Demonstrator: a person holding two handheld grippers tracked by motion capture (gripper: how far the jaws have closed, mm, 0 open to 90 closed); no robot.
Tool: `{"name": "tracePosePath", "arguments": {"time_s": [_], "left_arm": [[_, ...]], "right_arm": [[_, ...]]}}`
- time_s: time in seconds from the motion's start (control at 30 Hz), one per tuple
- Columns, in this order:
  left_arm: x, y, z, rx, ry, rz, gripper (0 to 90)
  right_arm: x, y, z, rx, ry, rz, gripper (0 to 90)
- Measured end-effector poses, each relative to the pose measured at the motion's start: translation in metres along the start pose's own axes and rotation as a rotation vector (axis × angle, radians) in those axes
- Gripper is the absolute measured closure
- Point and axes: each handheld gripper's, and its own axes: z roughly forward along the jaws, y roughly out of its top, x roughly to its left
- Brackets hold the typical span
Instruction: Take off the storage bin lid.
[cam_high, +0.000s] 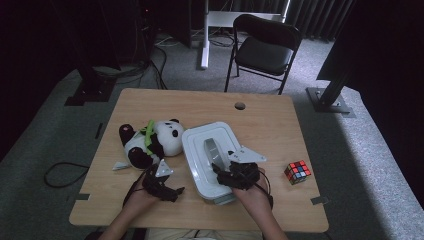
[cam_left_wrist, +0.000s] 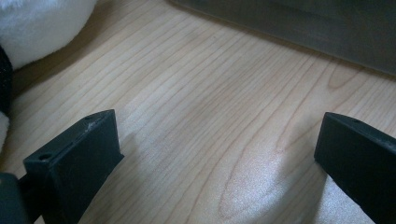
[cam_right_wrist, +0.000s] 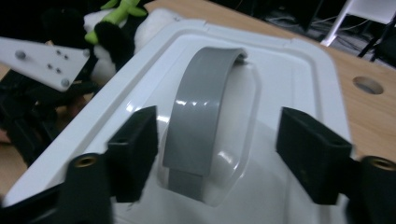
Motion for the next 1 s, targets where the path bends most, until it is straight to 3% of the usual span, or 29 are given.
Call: {"name": "tracePosePath", "arguments": {"time_s": [0.13,0.17,0.2,0.43,0.73,1.0], "left_arm": [[0.0,0.0,0.0,-0.001,0.0,-0.001,0.8],[0.0,0.0,0.0,-0.001,0.0,-0.002,0.8],[0.0,0.0,0.0,-0.001,0.0,-0.002,0.8],[0.0,0.0,0.0,0.002,0.0,0.002,0.8],[0.0,0.0,0.0,0.002,0.0,0.003,0.8],[0.0,0.0,0.0,0.004,0.0,0.005,0.8]], "right_arm": [[-0.001,0.001,-0.001,0.004,0.007,-0.007,37.3],[-0.001,0.001,0.0,0.005,0.028,-0.002,45.1],[-0.002,0.002,0.0,0.011,0.041,0.005,46.0],[0.004,0.003,0.003,0.038,0.023,-0.036,48.9],[0.01,0.004,0.006,0.065,0.022,-0.076,62.2],[0.006,0.005,0.007,0.077,0.049,-0.026,64.7]]}}
